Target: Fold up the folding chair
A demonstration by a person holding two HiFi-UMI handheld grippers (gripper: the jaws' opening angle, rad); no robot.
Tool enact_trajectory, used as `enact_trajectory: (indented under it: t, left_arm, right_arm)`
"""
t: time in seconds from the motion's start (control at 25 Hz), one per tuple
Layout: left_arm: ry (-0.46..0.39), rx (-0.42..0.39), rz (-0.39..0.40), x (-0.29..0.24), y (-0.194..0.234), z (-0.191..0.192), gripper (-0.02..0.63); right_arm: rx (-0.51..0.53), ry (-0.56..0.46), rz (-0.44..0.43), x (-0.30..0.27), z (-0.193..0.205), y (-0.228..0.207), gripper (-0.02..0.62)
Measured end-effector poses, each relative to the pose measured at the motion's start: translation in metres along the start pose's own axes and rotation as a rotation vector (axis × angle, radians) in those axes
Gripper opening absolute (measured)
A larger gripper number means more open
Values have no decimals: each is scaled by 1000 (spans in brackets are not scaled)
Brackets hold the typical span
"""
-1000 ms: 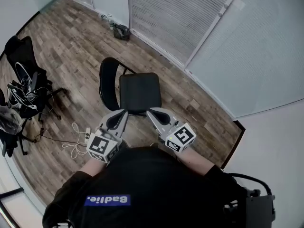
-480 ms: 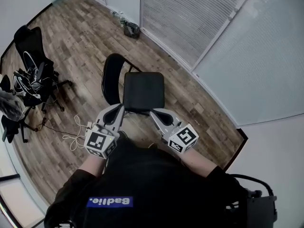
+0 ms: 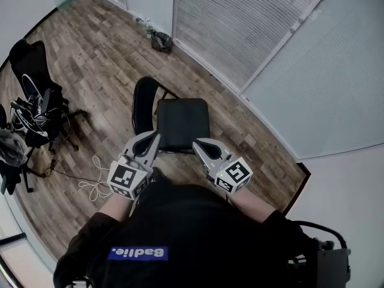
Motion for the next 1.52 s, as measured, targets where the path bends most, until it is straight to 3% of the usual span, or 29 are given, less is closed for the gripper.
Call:
enact_trajectory:
  t: [0.32,0.52,0.92,1.08,1.52]
  left_arm:
    - [22,-38,79,-20,73,-1,5]
    - [29,-22,71,-31,92,3,5]
    - [105,48,-67,-72,104,24,5]
    - [110,35,-109,-82,104,34,5]
    - [191,56,-214,-106,132,64,5]
  right_arm:
    - [-3,-30,77,-66,-10,-17,1]
    - [-28,-20,77,-89,-10,-27,1]
    - [-53,31,21,-99,-8,-86,1]
    - [-57,37,-5,-94,-8,-104,0]
    - [-97,69,35,-97,10,-160,2]
Point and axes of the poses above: the fingertips, and each gripper's own axes: x backward along the fingers, y to its left, z out of its underside, the point moved 9 cm from there along x, backward along the fingers, and after that the axes turned 7 degrees about -x, right-handed, at the moved point
